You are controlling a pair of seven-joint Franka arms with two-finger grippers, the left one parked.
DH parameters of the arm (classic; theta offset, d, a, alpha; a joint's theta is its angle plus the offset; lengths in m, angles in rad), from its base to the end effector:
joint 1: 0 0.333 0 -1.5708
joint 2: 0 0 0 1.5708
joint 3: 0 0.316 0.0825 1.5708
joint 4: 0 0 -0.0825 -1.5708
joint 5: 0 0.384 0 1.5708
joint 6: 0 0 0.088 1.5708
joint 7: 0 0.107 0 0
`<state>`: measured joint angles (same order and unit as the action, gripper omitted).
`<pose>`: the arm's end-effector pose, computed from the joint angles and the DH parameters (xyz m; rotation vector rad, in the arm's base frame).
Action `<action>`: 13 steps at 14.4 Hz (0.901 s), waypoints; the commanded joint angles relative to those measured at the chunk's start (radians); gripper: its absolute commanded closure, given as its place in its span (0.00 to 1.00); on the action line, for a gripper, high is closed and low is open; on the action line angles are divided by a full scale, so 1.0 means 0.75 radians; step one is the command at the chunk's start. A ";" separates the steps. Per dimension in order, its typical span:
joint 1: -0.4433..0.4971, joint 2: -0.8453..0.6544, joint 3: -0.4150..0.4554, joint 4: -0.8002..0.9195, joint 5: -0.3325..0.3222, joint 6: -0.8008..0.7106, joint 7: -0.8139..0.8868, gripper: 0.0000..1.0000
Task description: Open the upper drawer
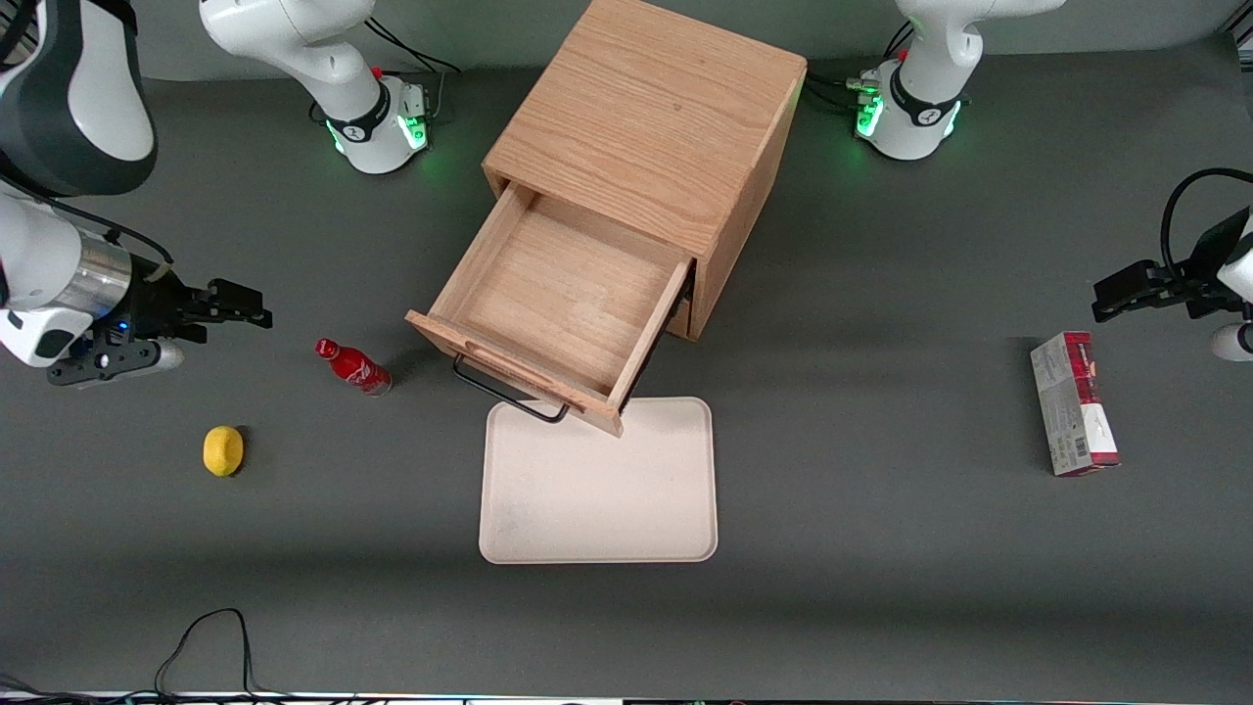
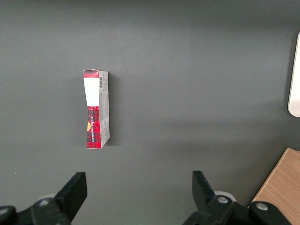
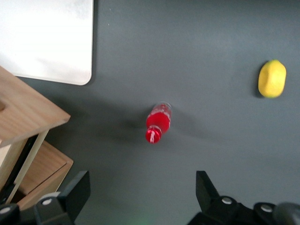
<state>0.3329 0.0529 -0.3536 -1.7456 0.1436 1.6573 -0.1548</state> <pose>0.5637 0.0062 0.5221 -2.9958 -0.1664 0.1897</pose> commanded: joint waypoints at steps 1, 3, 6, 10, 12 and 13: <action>0.014 -0.019 -0.044 0.092 -0.034 -0.123 0.039 0.00; 0.018 -0.050 -0.030 0.090 -0.117 -0.126 0.069 0.00; -0.193 -0.127 0.222 0.021 -0.134 -0.109 0.106 0.00; -0.329 -0.246 0.357 -0.145 -0.134 -0.005 0.072 0.00; -0.362 -0.232 0.404 -0.133 -0.134 -0.003 0.010 0.00; -0.394 -0.228 0.444 -0.127 -0.136 -0.005 0.008 0.00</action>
<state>0.0842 -0.0941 -0.0781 -1.8119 0.0654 1.6308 -0.1217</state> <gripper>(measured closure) 0.000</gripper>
